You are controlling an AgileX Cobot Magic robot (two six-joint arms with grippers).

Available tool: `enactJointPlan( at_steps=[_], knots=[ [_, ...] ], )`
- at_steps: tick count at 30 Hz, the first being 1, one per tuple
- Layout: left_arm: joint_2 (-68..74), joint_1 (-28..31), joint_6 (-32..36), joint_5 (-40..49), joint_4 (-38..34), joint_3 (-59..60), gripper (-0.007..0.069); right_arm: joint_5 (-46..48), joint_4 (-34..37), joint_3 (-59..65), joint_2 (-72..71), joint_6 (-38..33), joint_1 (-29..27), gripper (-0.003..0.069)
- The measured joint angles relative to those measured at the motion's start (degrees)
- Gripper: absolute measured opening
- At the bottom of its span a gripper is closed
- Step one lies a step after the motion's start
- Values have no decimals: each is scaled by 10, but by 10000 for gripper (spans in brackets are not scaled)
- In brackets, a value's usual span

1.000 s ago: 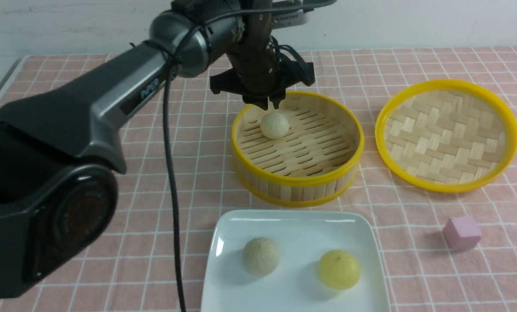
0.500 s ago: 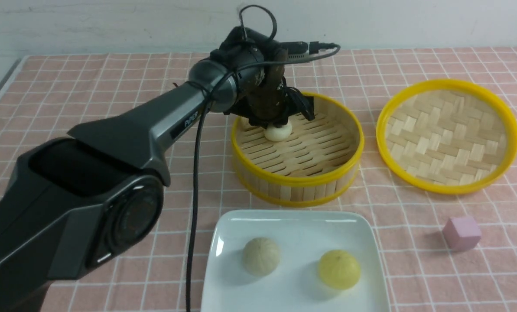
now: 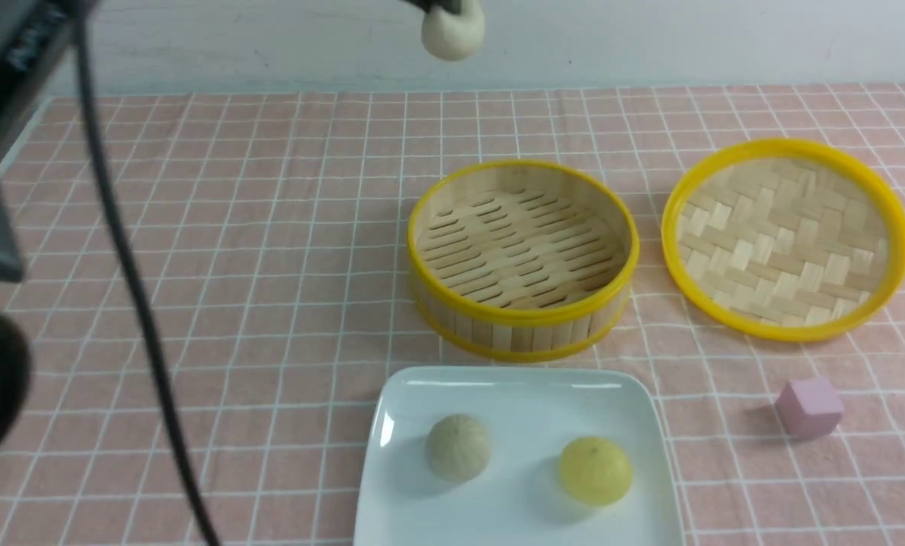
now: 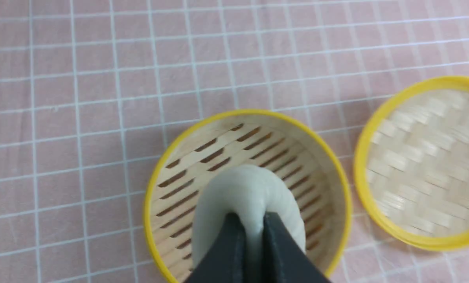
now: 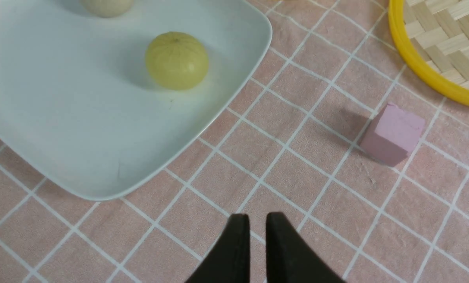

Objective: Put the steamed buns into the plate on the pink tablecloth.
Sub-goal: 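Carry the bun from the bamboo steamer to the plate with the left gripper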

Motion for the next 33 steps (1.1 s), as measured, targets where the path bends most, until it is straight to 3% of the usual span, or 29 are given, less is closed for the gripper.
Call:
enactJointPlan(
  at_steps=[3,4,5,10,16,22,25,29,33],
  knots=[
    [-54,-2,33,0,-74,87,29,1,0,0,0,0,0,94],
    [-87,-12,49,0,-104,174,30,1,0,0,0,0,0,94],
    [-87,-14,51,-1,-106,185,31,1,0,0,0,0,0,94],
    [-145,-87,57,-8,-126,475,31,1,0,0,0,0,0,102],
    [-156,-172,-2,-147,-134,679,33,1,0,0,0,0,0,111],
    [-157,-200,-70,-260,-119,742,36,1,0,0,0,0,0,116],
    [-157,-200,-111,-293,-76,744,44,1,0,0,0,0,0,118],
    [-148,-200,-161,-296,-28,744,64,1,0,0,0,0,0,123],
    [-124,-200,-232,-278,7,744,141,1,0,0,0,0,0,127]
  ],
)
